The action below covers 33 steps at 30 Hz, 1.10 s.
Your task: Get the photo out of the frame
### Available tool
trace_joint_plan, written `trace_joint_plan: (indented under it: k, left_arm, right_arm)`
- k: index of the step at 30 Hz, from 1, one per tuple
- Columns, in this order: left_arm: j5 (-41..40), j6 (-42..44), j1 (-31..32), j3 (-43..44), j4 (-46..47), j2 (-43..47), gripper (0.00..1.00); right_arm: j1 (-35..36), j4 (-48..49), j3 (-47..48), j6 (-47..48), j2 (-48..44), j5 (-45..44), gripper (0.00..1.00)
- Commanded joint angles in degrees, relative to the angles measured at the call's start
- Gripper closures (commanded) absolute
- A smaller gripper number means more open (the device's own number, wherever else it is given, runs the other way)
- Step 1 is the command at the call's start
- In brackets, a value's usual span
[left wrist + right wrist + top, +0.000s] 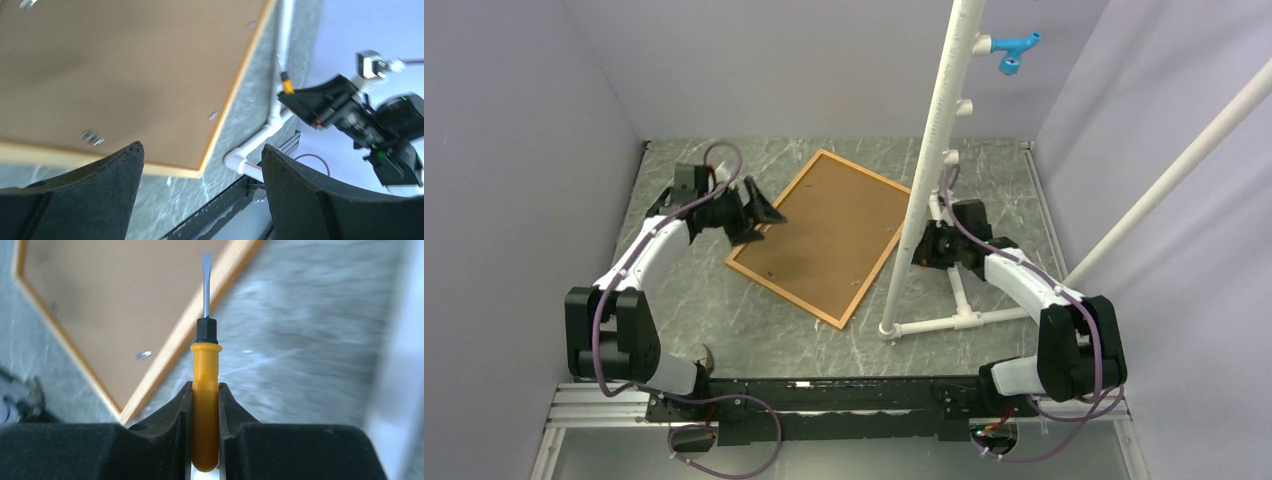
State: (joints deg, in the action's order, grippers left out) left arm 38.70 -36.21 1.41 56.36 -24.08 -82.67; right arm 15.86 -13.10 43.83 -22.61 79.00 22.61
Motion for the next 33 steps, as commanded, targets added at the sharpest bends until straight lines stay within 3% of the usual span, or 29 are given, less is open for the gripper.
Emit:
trace_joint_plan:
  k: [1, 7, 17, 33]
  left_arm:
    - [-1.7, 5.6, 8.0, 16.3, -3.2, 0.0, 0.11]
    - [-1.3, 11.0, 11.3, 31.9, -8.5, -9.7, 0.11]
    - [-1.2, 15.9, 11.2, 26.9, -9.9, -12.9, 0.12]
    - [0.4, 15.9, 11.2, 25.9, -8.8, -12.8, 0.11]
  right_arm:
    - [-7.2, -5.4, -1.1, -1.0, -5.3, -13.1, 1.00]
    - [-17.8, -9.3, 0.1, -0.9, -6.6, -22.3, 1.00]
    - [-21.5, -8.1, 3.1, -0.8, 3.9, -31.5, 1.00]
    - [-21.6, -8.5, 3.2, -0.1, 9.7, -35.2, 0.75]
